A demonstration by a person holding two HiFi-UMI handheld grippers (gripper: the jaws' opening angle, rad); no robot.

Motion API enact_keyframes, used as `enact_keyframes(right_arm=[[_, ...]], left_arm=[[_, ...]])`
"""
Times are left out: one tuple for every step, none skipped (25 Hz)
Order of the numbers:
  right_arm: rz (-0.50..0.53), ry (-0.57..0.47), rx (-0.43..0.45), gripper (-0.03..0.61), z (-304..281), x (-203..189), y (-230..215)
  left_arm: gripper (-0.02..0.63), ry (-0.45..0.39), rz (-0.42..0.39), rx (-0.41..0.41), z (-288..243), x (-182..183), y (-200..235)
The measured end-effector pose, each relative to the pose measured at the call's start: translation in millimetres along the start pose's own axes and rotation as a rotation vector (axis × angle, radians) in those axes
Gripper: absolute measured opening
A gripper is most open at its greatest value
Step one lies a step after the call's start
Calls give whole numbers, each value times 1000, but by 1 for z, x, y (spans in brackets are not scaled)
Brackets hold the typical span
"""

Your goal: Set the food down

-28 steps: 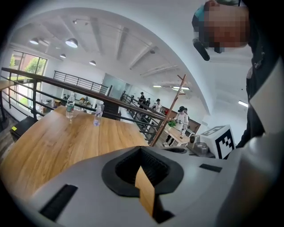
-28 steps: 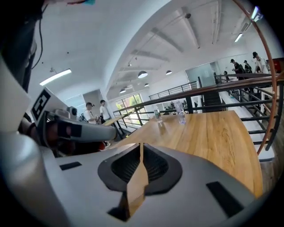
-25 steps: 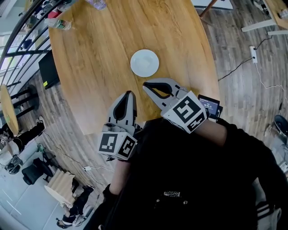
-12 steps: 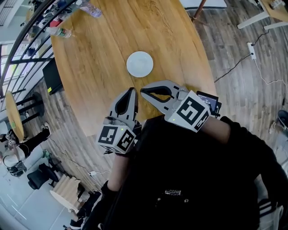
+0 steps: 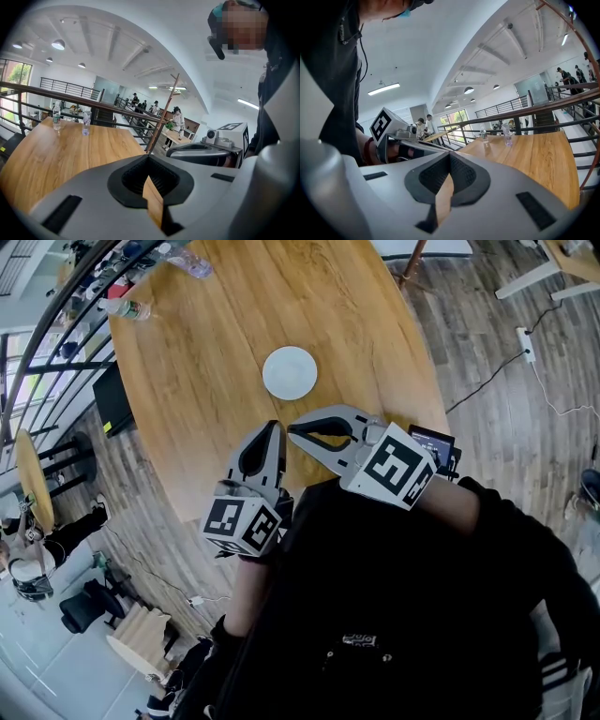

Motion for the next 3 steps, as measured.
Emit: enact_keyframes(right_arm=[[1,-1,2,17,1,1,1],[2,-1,3,17,2,1,1],[2,-1,5,17,3,1,2]], left_arm=[[-2,0,-1,1,1,1,-1],[-2,1,-2,1,2,1,-2],[-2,2,-3,1,2,2,-4]])
Point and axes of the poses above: the fingertips, and each gripper's own axes: z backward along the fingers, y to its left, x out of its top, the point moved 7 cm from there along z, backward along the fingers, and after that the axes turned 13 degrees about -z, right-handed, at the moved point
